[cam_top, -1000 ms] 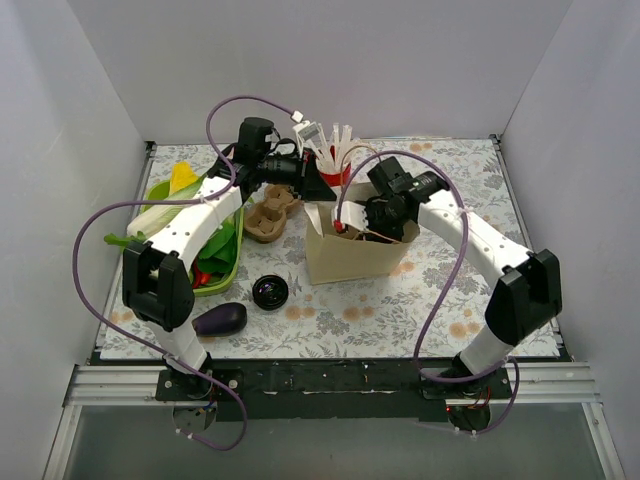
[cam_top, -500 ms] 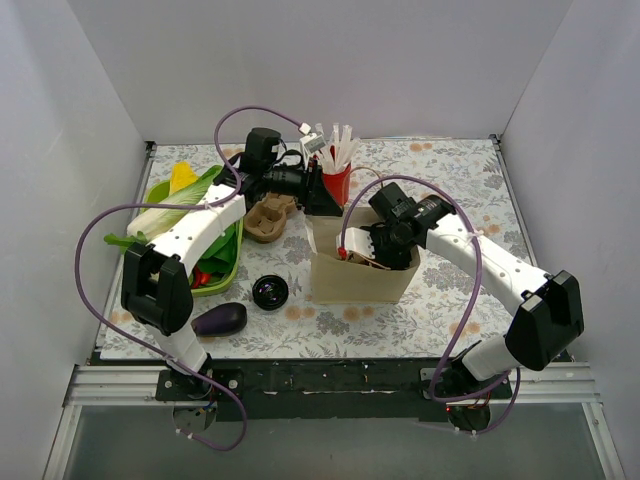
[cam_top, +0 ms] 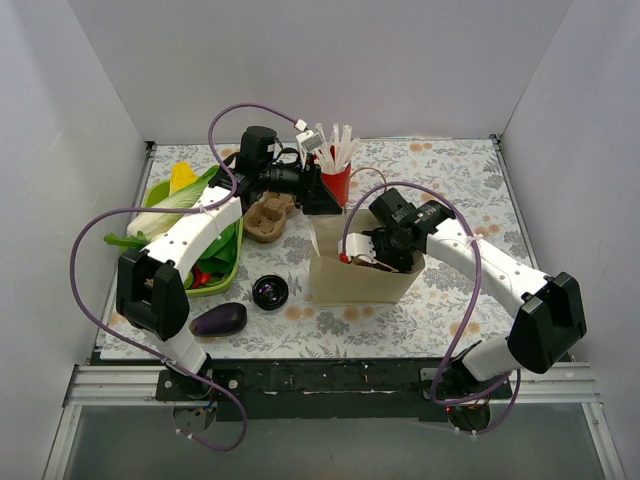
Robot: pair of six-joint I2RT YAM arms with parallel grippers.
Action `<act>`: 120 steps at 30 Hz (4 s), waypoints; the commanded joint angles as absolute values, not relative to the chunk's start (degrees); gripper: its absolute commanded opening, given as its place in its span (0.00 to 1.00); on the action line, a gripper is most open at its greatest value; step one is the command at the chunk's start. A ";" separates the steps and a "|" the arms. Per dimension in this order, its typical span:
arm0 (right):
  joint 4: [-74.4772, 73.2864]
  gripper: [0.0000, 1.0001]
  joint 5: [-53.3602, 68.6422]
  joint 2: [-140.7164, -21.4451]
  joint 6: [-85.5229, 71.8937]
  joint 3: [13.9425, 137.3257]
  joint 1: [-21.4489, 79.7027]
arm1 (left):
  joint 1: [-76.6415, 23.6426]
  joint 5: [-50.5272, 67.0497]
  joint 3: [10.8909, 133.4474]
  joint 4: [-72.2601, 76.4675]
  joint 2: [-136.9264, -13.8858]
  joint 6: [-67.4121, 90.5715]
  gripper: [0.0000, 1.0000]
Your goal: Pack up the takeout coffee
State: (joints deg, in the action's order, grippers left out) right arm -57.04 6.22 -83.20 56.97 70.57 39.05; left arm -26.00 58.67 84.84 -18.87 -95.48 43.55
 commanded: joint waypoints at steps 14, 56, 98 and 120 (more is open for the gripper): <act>-59.06 0.14 8.00 -83.59 55.99 72.68 39.99 | -26.10 56.51 83.23 -17.75 -89.56 42.10 0.59; -62.40 0.96 6.94 -82.88 52.21 85.16 41.22 | -26.19 54.84 82.27 -18.19 -88.68 41.31 0.61; -12.66 0.84 -9.39 -72.15 29.62 97.36 40.17 | -19.60 25.40 102.65 -15.64 -100.27 46.14 0.61; -19.77 0.98 -17.14 -70.58 33.66 93.78 35.51 | -12.66 41.66 111.62 -4.05 -122.08 58.97 0.49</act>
